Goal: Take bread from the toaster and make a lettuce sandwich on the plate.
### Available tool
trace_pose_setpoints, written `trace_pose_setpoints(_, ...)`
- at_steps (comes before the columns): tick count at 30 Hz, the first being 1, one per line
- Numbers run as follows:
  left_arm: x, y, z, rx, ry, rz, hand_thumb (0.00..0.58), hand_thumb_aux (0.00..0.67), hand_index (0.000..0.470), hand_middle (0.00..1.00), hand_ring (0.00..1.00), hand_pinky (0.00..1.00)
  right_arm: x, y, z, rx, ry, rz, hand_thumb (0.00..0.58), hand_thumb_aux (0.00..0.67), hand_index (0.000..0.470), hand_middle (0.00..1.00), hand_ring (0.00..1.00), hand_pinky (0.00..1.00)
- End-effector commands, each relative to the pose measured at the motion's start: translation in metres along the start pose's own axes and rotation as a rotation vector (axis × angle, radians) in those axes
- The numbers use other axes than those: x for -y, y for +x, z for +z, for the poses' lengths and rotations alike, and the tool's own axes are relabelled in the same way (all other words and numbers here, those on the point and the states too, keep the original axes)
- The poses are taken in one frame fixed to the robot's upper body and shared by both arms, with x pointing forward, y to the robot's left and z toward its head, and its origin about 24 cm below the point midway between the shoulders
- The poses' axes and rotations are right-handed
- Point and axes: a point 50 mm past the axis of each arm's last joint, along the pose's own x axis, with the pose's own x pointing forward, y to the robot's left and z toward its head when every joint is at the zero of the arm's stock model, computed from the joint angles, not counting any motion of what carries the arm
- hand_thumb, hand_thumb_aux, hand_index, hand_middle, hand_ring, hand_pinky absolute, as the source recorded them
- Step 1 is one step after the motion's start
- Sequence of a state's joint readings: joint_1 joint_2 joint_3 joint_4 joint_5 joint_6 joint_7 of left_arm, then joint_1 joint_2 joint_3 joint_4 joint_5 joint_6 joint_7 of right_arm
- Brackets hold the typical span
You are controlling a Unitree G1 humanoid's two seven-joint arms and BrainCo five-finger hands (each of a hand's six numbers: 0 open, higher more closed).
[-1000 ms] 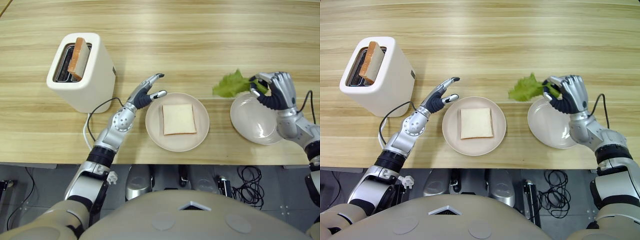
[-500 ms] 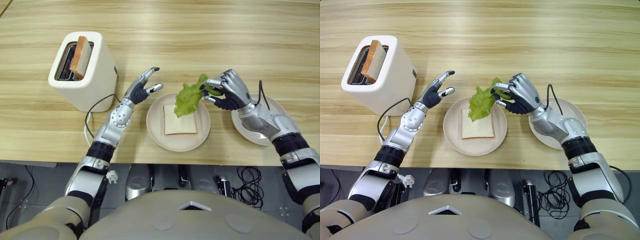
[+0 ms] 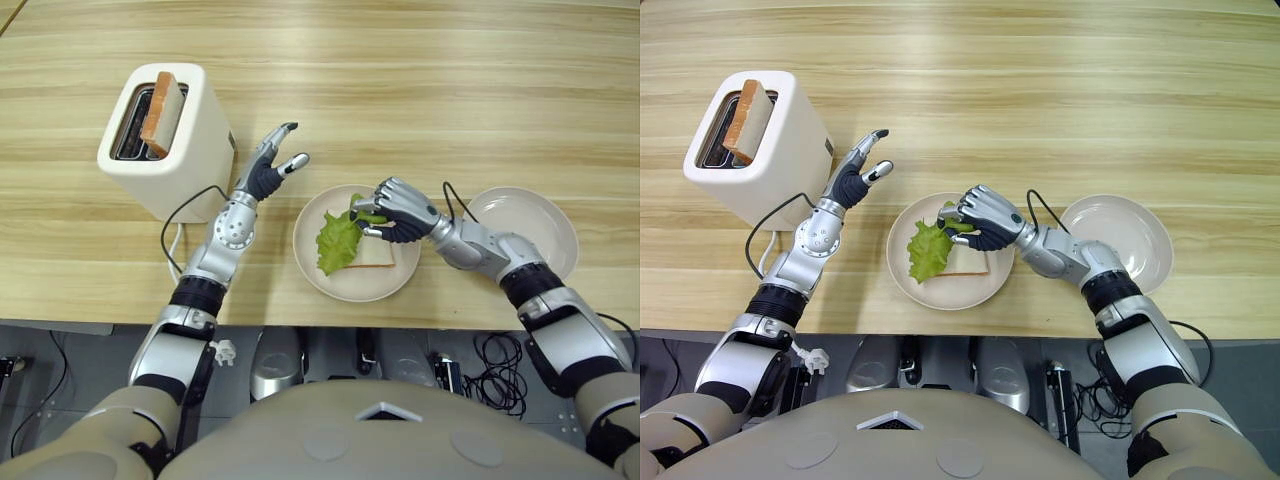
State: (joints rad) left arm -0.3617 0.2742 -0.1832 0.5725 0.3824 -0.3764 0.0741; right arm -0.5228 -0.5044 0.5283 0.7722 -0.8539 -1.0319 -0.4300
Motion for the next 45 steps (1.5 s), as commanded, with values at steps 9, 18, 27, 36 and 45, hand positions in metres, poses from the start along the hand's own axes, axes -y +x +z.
trace_pose_setpoints(9, 0.002, 0.000, -0.006, -0.018, 0.006, -0.022, 0.000, 0.000, 0.000, 0.00, 0.00, 0.00, -0.002, -0.009, -0.018, -0.090, -0.051, 0.101, 0.580, 0.670, 0.460, 1.00, 1.00, 1.00)
trace_pose_setpoints(18, 0.003, 0.001, -0.009, -0.028, 0.003, -0.030, 0.000, 0.000, 0.000, 0.00, 0.00, 0.00, 0.000, -0.014, -0.021, -0.125, -0.036, 0.093, 0.000, 0.000, 0.000, 0.00, 0.00, 0.00)
trace_pose_setpoints(27, 0.001, 0.001, -0.009, -0.016, 0.008, -0.021, 0.000, 0.000, 0.000, 0.00, 0.00, 0.00, 0.027, -0.012, -0.026, -0.133, -0.103, 0.006, 0.000, 0.000, 0.000, 0.00, 0.00, 0.00)
trace_pose_setpoints(36, -0.048, -0.011, 0.049, 0.241, 0.242, 0.176, 0.000, 0.000, 0.000, 0.00, 0.00, 0.00, 0.067, -0.014, -0.029, -0.156, -0.184, -0.173, 0.000, 0.000, 0.000, 0.00, 0.00, 0.00)
trace_pose_setpoints(45, -0.125, -0.041, 0.076, 0.224, 0.579, 0.479, 0.000, 0.000, 0.000, 0.00, 0.00, 0.00, 0.066, -0.027, -0.027, -0.212, -0.115, -0.334, 0.000, 0.000, 0.000, 0.00, 0.00, 0.00)
